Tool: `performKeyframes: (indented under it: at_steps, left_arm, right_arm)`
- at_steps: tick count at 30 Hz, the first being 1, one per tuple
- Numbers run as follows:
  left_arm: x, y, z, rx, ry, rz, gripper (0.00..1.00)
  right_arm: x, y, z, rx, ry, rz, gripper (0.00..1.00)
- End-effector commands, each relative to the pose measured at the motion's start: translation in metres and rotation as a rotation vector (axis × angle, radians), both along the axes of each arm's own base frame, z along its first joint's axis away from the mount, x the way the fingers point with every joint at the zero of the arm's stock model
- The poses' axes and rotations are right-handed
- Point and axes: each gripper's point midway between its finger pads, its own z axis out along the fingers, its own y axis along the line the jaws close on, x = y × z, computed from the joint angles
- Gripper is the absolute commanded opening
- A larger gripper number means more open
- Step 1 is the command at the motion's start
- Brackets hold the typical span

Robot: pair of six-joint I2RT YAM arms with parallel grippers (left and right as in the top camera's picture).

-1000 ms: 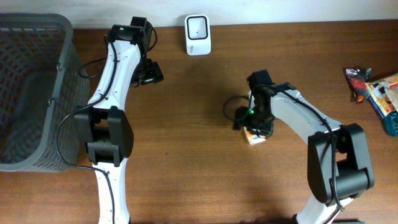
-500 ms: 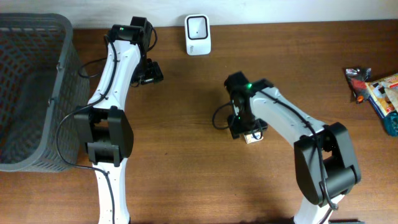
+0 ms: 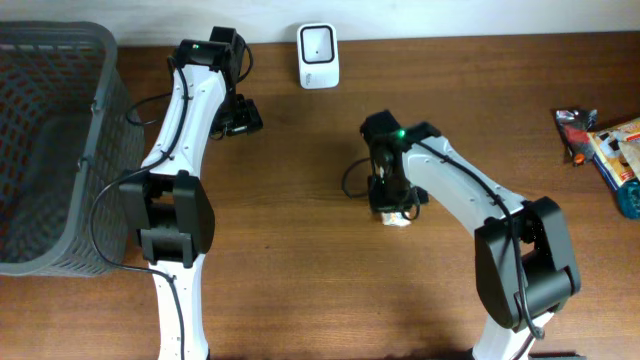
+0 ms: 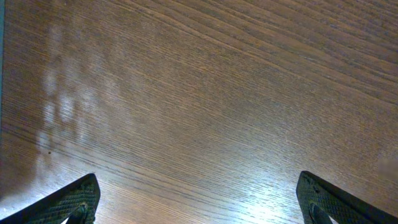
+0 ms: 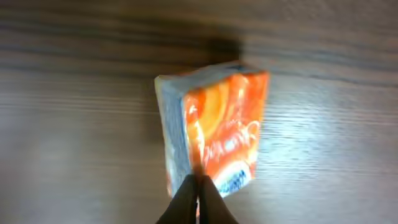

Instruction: Scan the item barcode

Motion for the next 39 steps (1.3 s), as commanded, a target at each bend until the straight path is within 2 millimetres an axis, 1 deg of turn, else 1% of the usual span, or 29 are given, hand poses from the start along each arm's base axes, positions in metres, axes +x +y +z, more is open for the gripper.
performKeyframes:
  at_steps: [1, 3, 4, 6, 7, 8, 9, 10, 12, 15, 17, 20, 22, 23, 25, 26, 27, 28, 29, 31, 34, 37, 39]
  left_arm:
    - [0.003, 0.001, 0.001, 0.009, -0.011, 0.009, 0.99]
    - [0.003, 0.001, 0.001, 0.009, -0.011, 0.009, 0.99]
    - [0.003, 0.001, 0.001, 0.009, -0.011, 0.009, 0.99]
    - [0.003, 0.001, 0.001, 0.009, -0.011, 0.009, 0.99]
    - [0.003, 0.001, 0.001, 0.009, -0.011, 0.009, 0.99]
    - [0.003, 0.001, 0.001, 0.009, -0.011, 0.009, 0.99]
    - [0.003, 0.001, 0.001, 0.009, -0.011, 0.009, 0.99]
    - [0.003, 0.001, 0.001, 0.009, -0.011, 0.009, 0.99]
    - [0.003, 0.001, 0.001, 0.009, -0.011, 0.009, 0.99]
    - [0.003, 0.001, 0.001, 0.009, -0.011, 0.009, 0.99]
    - [0.003, 0.001, 0.001, 0.009, -0.011, 0.009, 0.99]
    - [0.003, 0.001, 0.001, 0.009, -0.011, 0.009, 0.99]
    - [0.003, 0.001, 0.001, 0.009, -0.011, 0.009, 0.99]
    - [0.003, 0.001, 0.001, 0.009, -0.011, 0.009, 0.99]
    - [0.003, 0.001, 0.001, 0.009, -0.011, 0.009, 0.99]
    - [0.003, 0.001, 0.001, 0.009, -0.011, 0.009, 0.99]
    - [0.003, 0.001, 0.001, 0.009, -0.011, 0.009, 0.99]
    - [0.003, 0.001, 0.001, 0.009, -0.011, 0.009, 0.99]
    - [0.003, 0.001, 0.001, 0.009, -0.011, 0.009, 0.99]
    - [0.003, 0.001, 0.001, 0.009, -0.011, 0.009, 0.99]
    - [0.003, 0.001, 0.001, 0.009, -0.011, 0.009, 0.99]
    - [0.003, 0.001, 0.001, 0.009, -0.011, 0.009, 0.99]
    - [0.003, 0.001, 0.001, 0.009, -0.011, 0.009, 0.99]
  right_arm:
    - [0.006, 0.038, 0.033, 0.209, 0.020, 0.031, 0.04]
    - [0.006, 0.060, 0.043, 0.338, 0.024, 0.086, 0.04]
    - [0.006, 0.066, 0.044, 0.369, 0.026, 0.089, 0.04]
    - [0.003, 0.063, 0.040, 0.358, 0.036, 0.089, 0.04]
    - [0.003, 0.055, 0.034, 0.309, 0.030, 0.088, 0.30]
    - [0.004, 0.038, 0.025, 0.201, 0.013, 0.089, 0.72]
    - [0.002, 0.017, 0.018, 0.082, 0.011, 0.076, 0.79]
    - [-0.001, 0.005, 0.016, 0.022, 0.019, 0.058, 0.81]
    - [-0.001, -0.004, 0.015, 0.030, 0.033, 0.026, 0.81]
    - [0.011, -0.019, 0.015, 0.039, 0.011, -0.029, 0.81]
    - [0.012, -0.021, 0.013, 0.045, 0.011, -0.037, 0.77]
    - [0.006, -0.015, -0.004, 0.053, 0.010, -0.019, 0.75]
    - [-0.003, 0.002, -0.015, 0.098, 0.021, 0.047, 0.73]
    - [-0.005, 0.004, -0.017, 0.070, 0.011, 0.071, 0.74]
    - [-0.004, 0.002, -0.017, -0.036, -0.028, 0.121, 0.80]
    - [-0.005, 0.005, -0.017, -0.069, -0.043, 0.145, 0.81]
    - [-0.007, 0.013, -0.017, -0.069, -0.054, 0.168, 0.80]
    - [-0.008, 0.019, -0.017, -0.073, -0.063, 0.178, 0.78]
    - [-0.008, 0.018, -0.016, -0.117, -0.083, 0.176, 0.77]
    - [-0.005, 0.010, -0.014, -0.225, -0.136, 0.156, 0.77]
    - [-0.005, 0.010, -0.013, -0.254, -0.153, 0.166, 0.72]
    - [-0.005, 0.009, -0.015, -0.254, -0.154, 0.159, 0.63]
    - [-0.006, 0.009, -0.019, -0.253, -0.162, 0.139, 0.54]
